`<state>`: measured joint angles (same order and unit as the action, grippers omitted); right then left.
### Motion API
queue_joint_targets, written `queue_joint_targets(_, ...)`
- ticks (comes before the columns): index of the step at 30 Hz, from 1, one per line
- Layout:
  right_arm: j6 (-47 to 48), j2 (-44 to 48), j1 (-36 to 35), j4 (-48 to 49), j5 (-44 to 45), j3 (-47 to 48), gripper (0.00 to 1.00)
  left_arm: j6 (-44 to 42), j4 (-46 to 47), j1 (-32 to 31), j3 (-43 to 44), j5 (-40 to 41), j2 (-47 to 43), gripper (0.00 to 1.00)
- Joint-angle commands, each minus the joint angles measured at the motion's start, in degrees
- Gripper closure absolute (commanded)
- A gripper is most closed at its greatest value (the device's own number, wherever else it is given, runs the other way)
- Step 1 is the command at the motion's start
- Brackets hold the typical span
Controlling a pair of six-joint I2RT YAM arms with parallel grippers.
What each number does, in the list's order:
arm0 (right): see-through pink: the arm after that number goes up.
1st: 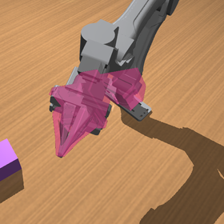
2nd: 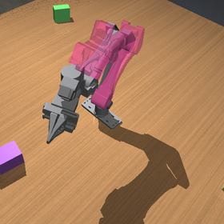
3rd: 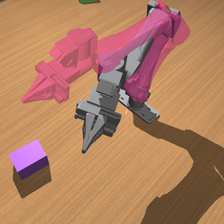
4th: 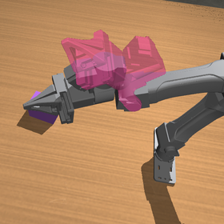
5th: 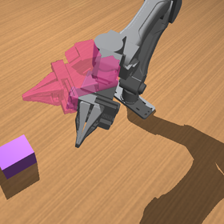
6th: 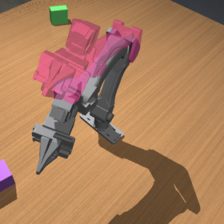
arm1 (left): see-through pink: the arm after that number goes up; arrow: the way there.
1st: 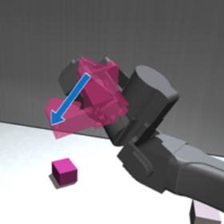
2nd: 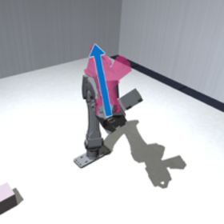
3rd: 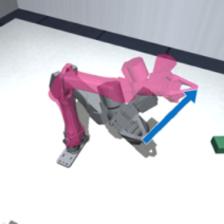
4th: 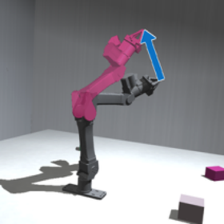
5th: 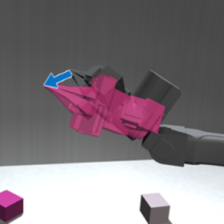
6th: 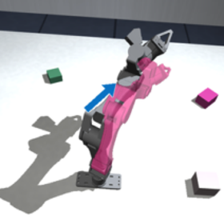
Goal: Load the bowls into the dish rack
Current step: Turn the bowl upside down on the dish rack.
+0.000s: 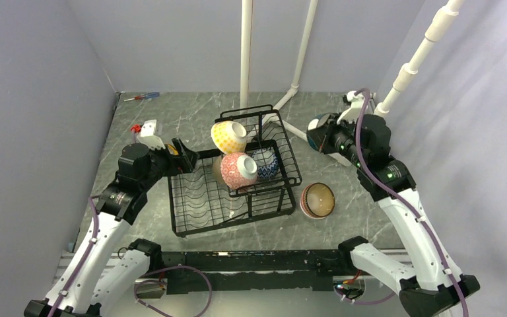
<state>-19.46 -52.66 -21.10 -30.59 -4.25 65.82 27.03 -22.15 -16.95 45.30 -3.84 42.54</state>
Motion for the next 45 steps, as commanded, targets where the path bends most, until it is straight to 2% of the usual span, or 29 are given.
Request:
queue_joint_targets(1, 0.84, -1.88, -0.21, 13.07, -11.14, 8.14, 1.00, -2.04, 0.90, 0.07, 2.73, -2.33, -0.31, 0.05)
queue_joint_targets(8, 1.31, -8.00, -0.18, 15.27, -26.27, 14.19, 1.00, -5.57, 2.93, 0.08, 4.27, -7.47, 0.71, 0.05)
queue_joint_targets(13, 1.52, -11.25, -0.24, 15.94, -36.35, 16.09, 1.00, -12.60, 6.13, 0.08, 5.86, -13.38, 0.34, 0.05)
queue_joint_targets(19, 0.14, -13.25, -0.26, 18.51, -46.48, 15.52, 1.00, -22.22, 8.76, 0.08, 9.43, -15.80, 0.64, 0.05)
queue_joint_targets(24, 1.71, -14.49, -0.26, 16.25, -49.76, 15.28, 1.00, -33.43, 12.20, 0.08, 11.47, -27.85, 2.88, 0.05)
queue_joint_targets(28, 0.60, -16.24, -0.31, 15.66, -53.42, 14.54, 1.00, -38.05, 16.46, 0.08, 10.94, -36.39, 3.78, 0.05)
queue_joint_targets(33, -2.75, -19.22, -0.70, 16.82, -57.29, 11.84, 1.00, -37.88, 19.85, 0.08, 9.72, -38.95, 5.07, 0.05)
queue_joint_targets(40, -2.29, -23.28, -2.95, 14.85, -58.22, 11.47, 1.00, -37.51, 22.56, 0.08, 7.89, -41.86, 5.66, 0.05)
queue_joint_targets(45, 0.64, -24.21, -3.20, 12.96, -58.94, 13.00, 1.00, -47.33, 25.86, -0.01, 5.60, -50.69, 5.13, 0.05)
